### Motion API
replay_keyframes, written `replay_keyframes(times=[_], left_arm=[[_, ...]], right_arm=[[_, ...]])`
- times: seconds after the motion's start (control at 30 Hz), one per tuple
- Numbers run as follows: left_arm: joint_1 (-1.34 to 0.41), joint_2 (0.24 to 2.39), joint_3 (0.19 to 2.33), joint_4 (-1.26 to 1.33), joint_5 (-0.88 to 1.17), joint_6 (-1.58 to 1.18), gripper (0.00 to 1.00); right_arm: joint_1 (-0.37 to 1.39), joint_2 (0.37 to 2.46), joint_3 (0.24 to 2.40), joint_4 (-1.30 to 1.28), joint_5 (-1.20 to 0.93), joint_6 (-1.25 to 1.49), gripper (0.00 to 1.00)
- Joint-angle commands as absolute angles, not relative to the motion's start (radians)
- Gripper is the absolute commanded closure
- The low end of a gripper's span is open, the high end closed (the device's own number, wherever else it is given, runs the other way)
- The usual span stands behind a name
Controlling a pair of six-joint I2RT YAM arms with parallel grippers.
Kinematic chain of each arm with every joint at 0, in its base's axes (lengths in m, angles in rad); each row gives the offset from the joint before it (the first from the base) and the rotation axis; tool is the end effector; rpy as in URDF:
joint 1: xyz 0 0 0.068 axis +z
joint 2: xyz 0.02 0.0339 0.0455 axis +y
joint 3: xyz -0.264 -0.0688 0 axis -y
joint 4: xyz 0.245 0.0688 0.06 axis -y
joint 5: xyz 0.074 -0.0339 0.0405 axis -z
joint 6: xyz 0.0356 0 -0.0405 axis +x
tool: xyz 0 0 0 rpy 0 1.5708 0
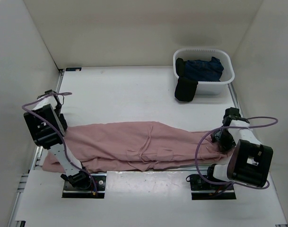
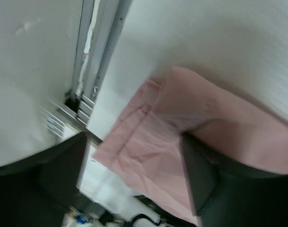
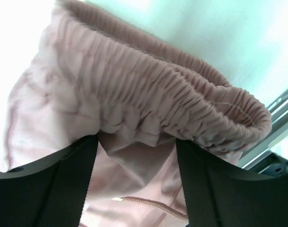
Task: Fold and stack the trousers
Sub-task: Fold the trousers
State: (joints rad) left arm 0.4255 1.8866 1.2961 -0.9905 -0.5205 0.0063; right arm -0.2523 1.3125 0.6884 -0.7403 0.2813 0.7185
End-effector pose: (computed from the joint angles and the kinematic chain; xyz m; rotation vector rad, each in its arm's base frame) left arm 0.3004 0.1556 0.1730 0.6047 -2.8619 -0.7576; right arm 0.1995 -0.0616 0.1684 1.3711 2.5093 -0.3255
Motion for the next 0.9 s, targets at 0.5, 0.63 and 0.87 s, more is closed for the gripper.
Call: replay_keyframes(times=[0.5, 0.63, 0.87], left_arm=[[0.431, 1.568, 0.873, -0.928, -0.560, 0.000, 0.00], [0.431, 1.624, 0.804, -0.833, -0.589, 0.000, 0.00], [0.321, 1.785, 0.739, -0.704, -0.702, 0.000, 0.00]], right_arm=[[-0.193, 1.037, 0.658, -0.959, 0.264, 0.882, 0.12], [-0.193, 1.037, 0.572, -0.907, 0.229, 0.907, 0.01], [-0.212, 1.279, 0.494, -0.704, 0.213, 0.858, 0.01]])
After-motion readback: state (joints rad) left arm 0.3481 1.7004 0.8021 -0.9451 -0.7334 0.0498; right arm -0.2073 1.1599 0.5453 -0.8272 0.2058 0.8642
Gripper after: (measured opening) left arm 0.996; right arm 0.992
